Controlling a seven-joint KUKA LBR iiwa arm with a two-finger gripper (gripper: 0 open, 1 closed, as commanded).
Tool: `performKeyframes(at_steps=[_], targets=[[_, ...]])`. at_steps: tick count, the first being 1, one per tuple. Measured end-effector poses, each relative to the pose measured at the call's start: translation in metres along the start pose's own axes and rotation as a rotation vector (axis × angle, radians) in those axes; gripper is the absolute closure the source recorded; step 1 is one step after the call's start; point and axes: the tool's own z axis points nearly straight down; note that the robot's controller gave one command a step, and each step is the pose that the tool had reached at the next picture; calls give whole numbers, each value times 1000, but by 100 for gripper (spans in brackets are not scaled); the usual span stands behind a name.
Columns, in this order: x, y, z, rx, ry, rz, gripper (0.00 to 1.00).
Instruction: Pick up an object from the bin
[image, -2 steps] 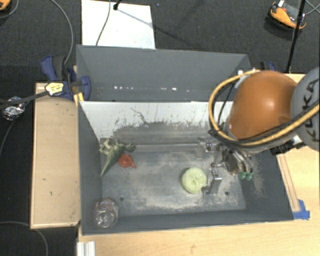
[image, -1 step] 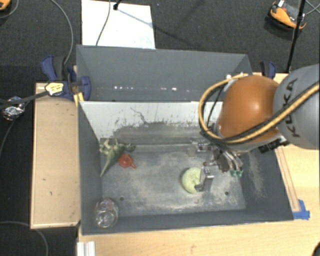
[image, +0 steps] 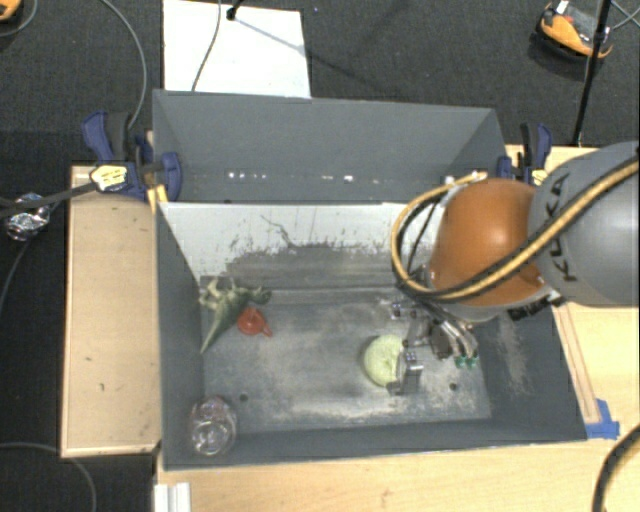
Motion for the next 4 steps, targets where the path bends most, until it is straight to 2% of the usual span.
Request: performKeyframes(at_steps=[1, 2, 3, 4], targets=[[-4, -5, 29, 0, 5, -111, 0], [-27, -12, 55, 1, -5, -308, 0], [-41, -28, 71, -1, 1, -433, 100], [-41, -28, 71, -1, 1, -433, 100]])
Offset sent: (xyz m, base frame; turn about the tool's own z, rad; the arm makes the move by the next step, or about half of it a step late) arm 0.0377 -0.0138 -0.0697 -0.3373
